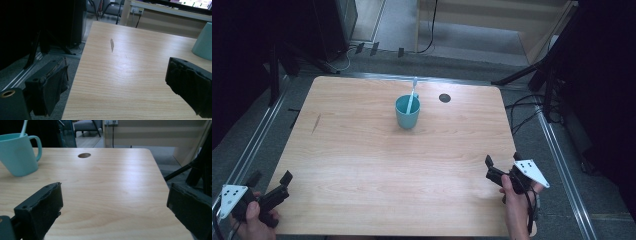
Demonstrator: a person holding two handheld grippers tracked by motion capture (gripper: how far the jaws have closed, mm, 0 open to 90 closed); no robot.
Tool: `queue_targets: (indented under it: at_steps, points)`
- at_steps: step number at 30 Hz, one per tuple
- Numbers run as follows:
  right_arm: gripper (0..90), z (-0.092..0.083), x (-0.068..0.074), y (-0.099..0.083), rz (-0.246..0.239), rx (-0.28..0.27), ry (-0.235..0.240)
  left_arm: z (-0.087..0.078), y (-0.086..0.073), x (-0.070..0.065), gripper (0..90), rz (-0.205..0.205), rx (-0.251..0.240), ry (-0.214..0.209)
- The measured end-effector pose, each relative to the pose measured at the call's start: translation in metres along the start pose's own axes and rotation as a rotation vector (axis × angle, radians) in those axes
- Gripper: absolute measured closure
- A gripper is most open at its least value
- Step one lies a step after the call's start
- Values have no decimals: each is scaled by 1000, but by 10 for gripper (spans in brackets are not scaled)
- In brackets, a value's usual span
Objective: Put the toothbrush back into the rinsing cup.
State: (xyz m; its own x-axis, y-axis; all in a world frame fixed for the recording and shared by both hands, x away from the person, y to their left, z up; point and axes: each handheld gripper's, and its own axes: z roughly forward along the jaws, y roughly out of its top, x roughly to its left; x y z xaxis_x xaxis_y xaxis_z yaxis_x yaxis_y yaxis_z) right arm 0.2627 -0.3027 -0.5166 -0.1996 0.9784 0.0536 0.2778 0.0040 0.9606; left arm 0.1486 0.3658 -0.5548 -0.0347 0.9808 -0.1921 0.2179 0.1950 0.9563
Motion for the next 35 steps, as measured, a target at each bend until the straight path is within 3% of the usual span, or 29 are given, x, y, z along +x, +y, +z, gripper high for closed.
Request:
queue_targets:
  at_steps: [16,25,35]
  points:
    - [6,-57,-51,-28,38,-8,-51,0,0,-2,49,15,-1,4]
    - [8,-74,-53,-40,21,-29,-52,1,0,-2,49,14,7,7]
    - [8,-71,-50,-44,32,-33,-39,1,0,-2,49,20,13,9]
